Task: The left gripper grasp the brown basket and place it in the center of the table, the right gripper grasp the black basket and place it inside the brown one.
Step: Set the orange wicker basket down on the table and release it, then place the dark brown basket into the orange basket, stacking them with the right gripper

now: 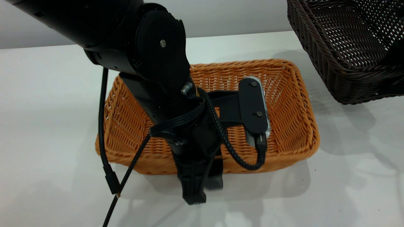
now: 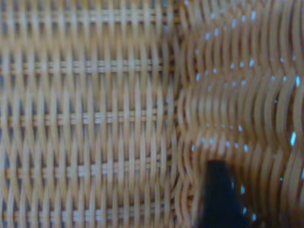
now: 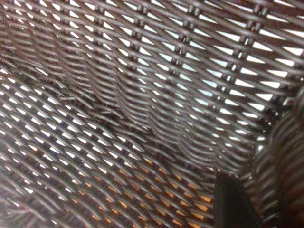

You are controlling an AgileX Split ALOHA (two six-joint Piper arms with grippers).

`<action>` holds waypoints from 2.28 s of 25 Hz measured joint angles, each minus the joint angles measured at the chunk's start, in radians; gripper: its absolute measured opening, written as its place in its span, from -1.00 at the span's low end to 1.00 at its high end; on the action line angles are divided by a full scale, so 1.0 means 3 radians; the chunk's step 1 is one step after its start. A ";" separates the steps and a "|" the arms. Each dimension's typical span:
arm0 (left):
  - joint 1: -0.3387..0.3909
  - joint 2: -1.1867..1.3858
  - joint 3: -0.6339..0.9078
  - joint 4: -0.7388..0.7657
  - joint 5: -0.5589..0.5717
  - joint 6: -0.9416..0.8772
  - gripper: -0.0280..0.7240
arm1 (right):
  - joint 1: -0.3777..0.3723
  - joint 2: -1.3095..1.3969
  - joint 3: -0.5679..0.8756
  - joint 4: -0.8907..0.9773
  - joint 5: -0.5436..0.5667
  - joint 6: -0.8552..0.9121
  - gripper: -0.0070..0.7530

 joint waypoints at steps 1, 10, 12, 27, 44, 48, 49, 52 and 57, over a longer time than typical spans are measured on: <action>0.0000 0.0000 0.0000 0.0016 0.0008 0.0003 0.25 | 0.0000 0.0000 0.0000 -0.0003 0.0000 0.0000 -0.33; 0.0000 -0.0281 0.0000 0.0070 -0.0009 -0.0135 0.70 | 0.0000 0.0000 0.0000 0.0039 -0.0004 -0.0003 -0.33; 0.0000 -0.0377 0.0000 0.0070 0.0011 -0.0135 0.71 | 0.0000 0.0000 -0.0032 0.0009 -0.0004 -0.0003 -0.33; -0.0026 -0.1792 -0.0464 0.0056 0.0232 -0.1037 0.71 | -0.0003 0.0003 -0.0875 -0.1005 0.0679 0.0408 -0.33; -0.0026 -0.2824 -0.0769 0.0018 -0.0260 -0.1615 0.71 | 0.0521 0.0003 -0.1730 -0.2879 0.2090 0.0409 -0.33; -0.0026 -0.2825 -0.0769 0.0021 -0.0241 -0.1650 0.71 | 0.0817 0.0023 -0.1813 -0.3115 0.2100 0.0409 -0.34; -0.0026 -0.2825 -0.0769 0.0021 -0.0241 -0.1647 0.71 | 0.0890 0.0044 -0.1835 -0.3166 0.2117 0.0404 -0.34; -0.0026 -0.2825 -0.0769 0.0021 -0.0241 -0.1647 0.71 | 0.1063 0.0114 -0.1910 -0.3254 0.2153 0.0358 -0.35; -0.0026 -0.2825 -0.0769 -0.0073 -0.0244 -0.1641 0.71 | 0.1164 0.0266 -0.1998 -0.3241 0.2209 0.0342 -0.36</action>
